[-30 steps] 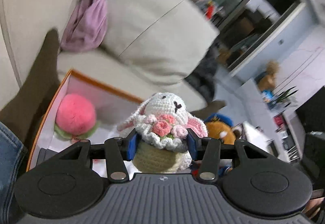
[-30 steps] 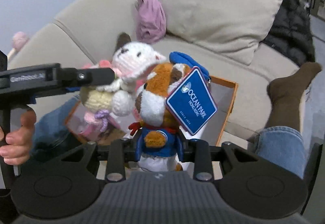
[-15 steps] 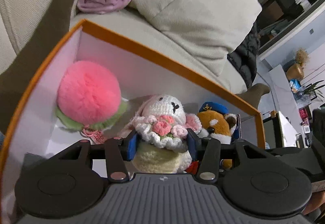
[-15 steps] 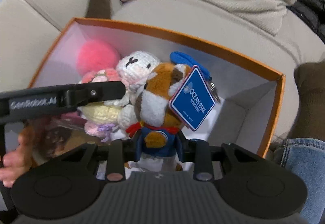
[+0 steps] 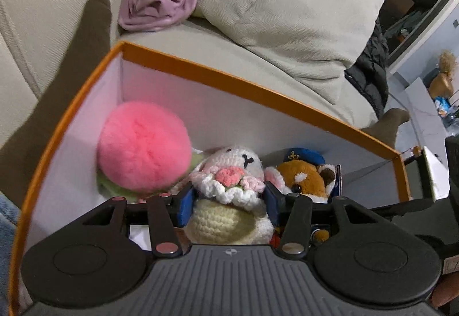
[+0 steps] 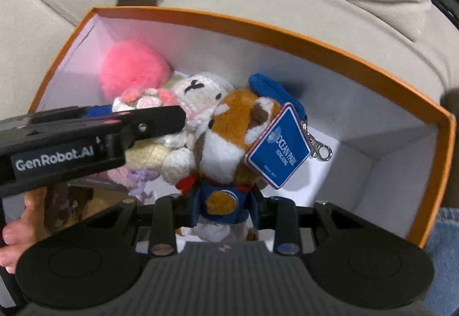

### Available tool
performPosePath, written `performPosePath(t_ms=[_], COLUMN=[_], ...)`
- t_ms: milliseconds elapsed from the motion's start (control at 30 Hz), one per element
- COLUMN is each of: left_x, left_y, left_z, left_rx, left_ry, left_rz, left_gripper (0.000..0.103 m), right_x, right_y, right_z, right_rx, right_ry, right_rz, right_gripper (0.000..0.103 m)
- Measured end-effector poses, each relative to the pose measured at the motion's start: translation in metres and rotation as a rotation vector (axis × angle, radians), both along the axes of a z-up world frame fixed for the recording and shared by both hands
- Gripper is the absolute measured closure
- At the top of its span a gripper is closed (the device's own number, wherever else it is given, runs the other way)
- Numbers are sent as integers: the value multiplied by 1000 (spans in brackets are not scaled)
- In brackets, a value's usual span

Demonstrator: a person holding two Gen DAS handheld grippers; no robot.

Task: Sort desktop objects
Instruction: 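Lower the bunny and plush dog into the orange box with both grippers, then open both grippers and move them to the feather toy beside the sofa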

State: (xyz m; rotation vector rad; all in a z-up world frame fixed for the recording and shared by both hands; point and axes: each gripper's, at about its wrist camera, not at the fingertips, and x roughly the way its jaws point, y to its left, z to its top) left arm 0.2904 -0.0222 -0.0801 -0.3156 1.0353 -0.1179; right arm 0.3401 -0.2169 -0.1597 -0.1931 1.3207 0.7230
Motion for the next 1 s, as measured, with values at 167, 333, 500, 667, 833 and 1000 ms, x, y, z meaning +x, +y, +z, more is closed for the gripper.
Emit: performPosePath(t_ms=[167,333,500,667,833,1000], left_x=[3,7,3,-2,-5,-12], left_y=[0,8,12,11,4,4], left_z=[-1,-1,10,19,12,14], left_rx=[79,30,13,31,71,94], left_ry=[12,43,57,78,81,28], left_rz=[-7,-8,-54,-133,-171,-131], left_gripper=[44,40,37,40,57,60], right_x=[0,-8,-22,-16,-10,-10], right_y=[9,1,-14,-32,-36,-24], right_z=[-5,0,19,22,13,12], right_rx=[29,28,19,65,106,118], right_ry=[8,-20,-112,-122,-64,-66], right_rz=[15,27,18,-53,-106,-89], right_gripper=[68,62,55,58,70,73])
